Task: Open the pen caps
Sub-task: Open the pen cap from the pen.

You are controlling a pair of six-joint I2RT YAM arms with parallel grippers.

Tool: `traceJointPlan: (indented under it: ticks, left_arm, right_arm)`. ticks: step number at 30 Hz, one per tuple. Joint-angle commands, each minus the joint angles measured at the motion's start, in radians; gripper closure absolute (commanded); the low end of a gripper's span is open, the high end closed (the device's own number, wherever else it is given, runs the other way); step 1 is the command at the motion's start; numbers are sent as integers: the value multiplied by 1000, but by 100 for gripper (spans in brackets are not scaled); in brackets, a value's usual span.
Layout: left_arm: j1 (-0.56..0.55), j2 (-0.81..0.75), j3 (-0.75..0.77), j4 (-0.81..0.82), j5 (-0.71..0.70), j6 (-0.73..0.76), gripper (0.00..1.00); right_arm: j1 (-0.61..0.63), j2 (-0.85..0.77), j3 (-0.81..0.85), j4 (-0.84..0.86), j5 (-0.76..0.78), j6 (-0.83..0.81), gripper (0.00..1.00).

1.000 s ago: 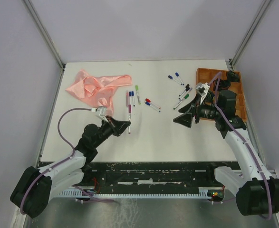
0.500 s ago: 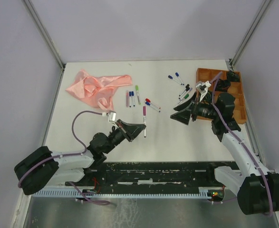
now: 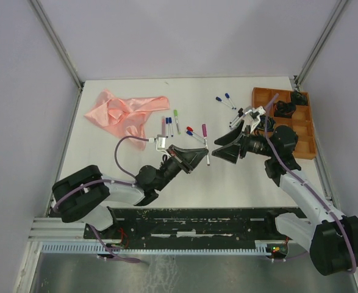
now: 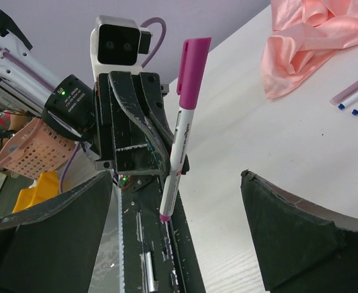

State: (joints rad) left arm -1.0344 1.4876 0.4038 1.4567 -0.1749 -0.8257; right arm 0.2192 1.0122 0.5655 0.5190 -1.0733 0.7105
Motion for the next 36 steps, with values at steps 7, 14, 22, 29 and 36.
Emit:
traceJointPlan:
  ticks: [7, 14, 22, 29, 36]
  left_arm:
    - [-52, 66, 79, 112, -31, 17, 97]
    - [-66, 96, 106, 116, -31, 19, 97]
    - [-77, 102, 98, 121, -41, 26, 97]
    - [-79, 112, 96, 125, -45, 23, 97]
    - [-79, 91, 68, 110, -11, 3, 52]
  right_arm:
    - [20, 18, 21, 70, 51, 77, 14]
    - [42, 23, 24, 74, 41, 87, 29]
    - [44, 27, 32, 79, 32, 109, 58]
    - [47, 27, 28, 109, 23, 128, 84]
    - [46, 18, 49, 51, -6, 68, 100]
